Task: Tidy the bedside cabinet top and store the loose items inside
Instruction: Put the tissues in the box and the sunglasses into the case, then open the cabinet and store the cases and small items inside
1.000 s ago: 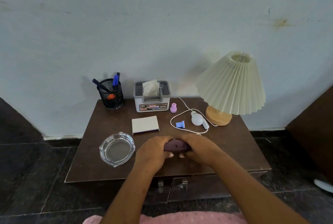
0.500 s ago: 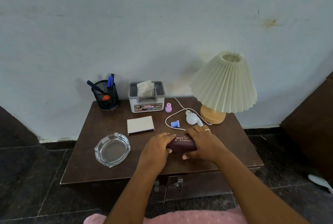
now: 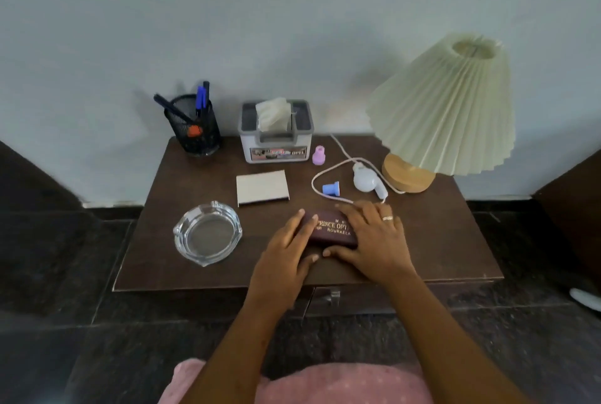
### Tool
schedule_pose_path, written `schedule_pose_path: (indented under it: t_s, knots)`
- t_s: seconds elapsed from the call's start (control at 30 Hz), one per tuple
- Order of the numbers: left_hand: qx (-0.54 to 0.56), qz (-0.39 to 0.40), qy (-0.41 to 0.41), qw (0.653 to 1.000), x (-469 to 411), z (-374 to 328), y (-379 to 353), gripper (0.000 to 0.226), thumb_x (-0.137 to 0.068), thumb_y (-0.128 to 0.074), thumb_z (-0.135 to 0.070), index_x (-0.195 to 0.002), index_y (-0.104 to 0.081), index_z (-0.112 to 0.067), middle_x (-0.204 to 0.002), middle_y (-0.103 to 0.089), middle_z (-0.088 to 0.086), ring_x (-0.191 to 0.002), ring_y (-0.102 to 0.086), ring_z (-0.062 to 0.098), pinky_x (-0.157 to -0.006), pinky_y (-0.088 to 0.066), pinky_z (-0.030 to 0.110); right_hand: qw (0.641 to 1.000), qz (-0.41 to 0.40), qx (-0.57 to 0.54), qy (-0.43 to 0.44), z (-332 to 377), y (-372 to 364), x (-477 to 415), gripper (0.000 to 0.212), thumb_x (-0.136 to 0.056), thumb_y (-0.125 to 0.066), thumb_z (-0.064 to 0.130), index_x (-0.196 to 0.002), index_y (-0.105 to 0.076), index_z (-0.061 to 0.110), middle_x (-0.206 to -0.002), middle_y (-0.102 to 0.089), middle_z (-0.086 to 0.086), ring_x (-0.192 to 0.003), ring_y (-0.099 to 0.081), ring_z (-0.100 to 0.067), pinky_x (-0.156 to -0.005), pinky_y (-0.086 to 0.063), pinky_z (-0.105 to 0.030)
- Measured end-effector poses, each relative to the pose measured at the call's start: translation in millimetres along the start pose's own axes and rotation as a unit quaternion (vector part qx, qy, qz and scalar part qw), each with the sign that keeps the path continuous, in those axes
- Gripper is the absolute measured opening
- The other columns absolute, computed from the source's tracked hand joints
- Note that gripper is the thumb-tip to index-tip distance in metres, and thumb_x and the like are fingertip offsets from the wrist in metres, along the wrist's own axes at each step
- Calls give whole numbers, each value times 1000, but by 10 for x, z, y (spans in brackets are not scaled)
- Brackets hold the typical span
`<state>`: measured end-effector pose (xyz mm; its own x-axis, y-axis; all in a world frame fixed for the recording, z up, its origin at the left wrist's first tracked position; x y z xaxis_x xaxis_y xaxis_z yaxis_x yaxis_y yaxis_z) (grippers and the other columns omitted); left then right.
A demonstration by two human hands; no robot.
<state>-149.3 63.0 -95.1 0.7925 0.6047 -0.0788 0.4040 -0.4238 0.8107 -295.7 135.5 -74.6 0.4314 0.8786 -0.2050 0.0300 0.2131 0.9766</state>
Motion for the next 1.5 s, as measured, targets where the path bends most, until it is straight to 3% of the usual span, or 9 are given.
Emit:
schedule_pose_path:
  t_s: [0.13,0.23,0.33,0.43,0.7,0.83,0.97,1.33,1.5]
  knots:
    - [-4,-66,26,997,31,4,26,59,-91,-55,-35,-145,-35,-21,-152,-34,2,-138,-37,19,-104,-41,34,983,-132,-72,-103,-73,126,200,77,-69,-43,81,-111,-61,19,-111,-59,-4,-103,-51,-28,-85,-42,-41]
    - [2,-87,49,995,38,1,29,60,-89,-60,-32,-143,-38,-17,-148,-40,7,-134,-43,23,-97,-48,34,907,-245,-186,-288,-185,140,553,64,-91,-32,60,-102,-58,2,-103,-57,-18,-100,-47,-30,-89,-31,-37]
    - [-16,-92,49,994,41,-14,23,62,-88,-61,-31,-142,-36,-16,-145,-42,11,-132,-46,26,-96,-49,34,695,-360,-305,-542,-221,-98,1112,40,-96,-38,33,-101,-49,-5,-100,-47,-23,-94,-44,-33,-88,-32,-40]
    - [-33,-108,45,993,53,-30,21,64,-88,-58,-34,-142,-30,-15,-144,-42,15,-131,-46,29,-96,-47,32,506,-262,-419,-707,94,-613,1500,29,-100,-39,24,-110,-48,-2,-107,-49,-21,-98,-48,-32,-85,-35,-36]
    - [-67,-158,126,977,282,-64,-45,61,-92,-53,-34,-144,-33,-8,-134,-55,6,-125,-51,23,-105,-42,44,604,-7,-520,-603,332,-1006,1376,30,-93,-43,20,-108,-66,7,-108,-66,-15,-92,-55,-27,-79,-38,-31]
    - [-63,-95,140,984,379,-107,-128,57,-96,-46,-30,-148,-27,-14,-146,-43,4,-140,-32,20,-118,-20,37,589,231,-589,-503,342,-1008,1360,23,-92,-43,20,-97,-64,12,-101,-60,-9,-82,-54,-19,-68,-40,-32]
    - [-20,-58,194,979,614,-299,-143,46,-97,-44,-20,-142,-40,-9,-150,-39,4,-144,-25,19,-118,-17,31,654,428,-485,-392,273,-821,1594,14,-87,-49,21,-91,-61,28,-87,-56,1,-81,-52,-11,-72,-41,-29]
    - [-54,131,270,952,1042,-822,-627,23,-89,-59,-21,-110,-67,-16,-107,-69,8,-99,-65,24,-83,-54,33,686,475,-465,-295,155,-458,2138,43,-48,-63,56,-86,-55,37,-88,-59,19,-76,-55,4,-51,-46,-16]
    - [-8,199,293,935,1086,-890,-699,24,-85,-66,-23,-105,-70,-11,-104,-68,8,-97,-65,23,-88,-55,37,688,512,-443,-263,117,-404,2217,61,-85,-53,57,-135,-43,23,-127,-51,2,-101,-53,-9,-81,-43,-26]
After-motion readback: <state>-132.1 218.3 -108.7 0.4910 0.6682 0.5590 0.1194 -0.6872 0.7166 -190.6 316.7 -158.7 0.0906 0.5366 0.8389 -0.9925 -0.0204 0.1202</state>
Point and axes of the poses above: each hand's wrist, its own x-axis away from the middle knuckle, its own y-axis out of the back of the hand, z = x × y, the point moved 6 cm from there along -x, towards the middle knuckle
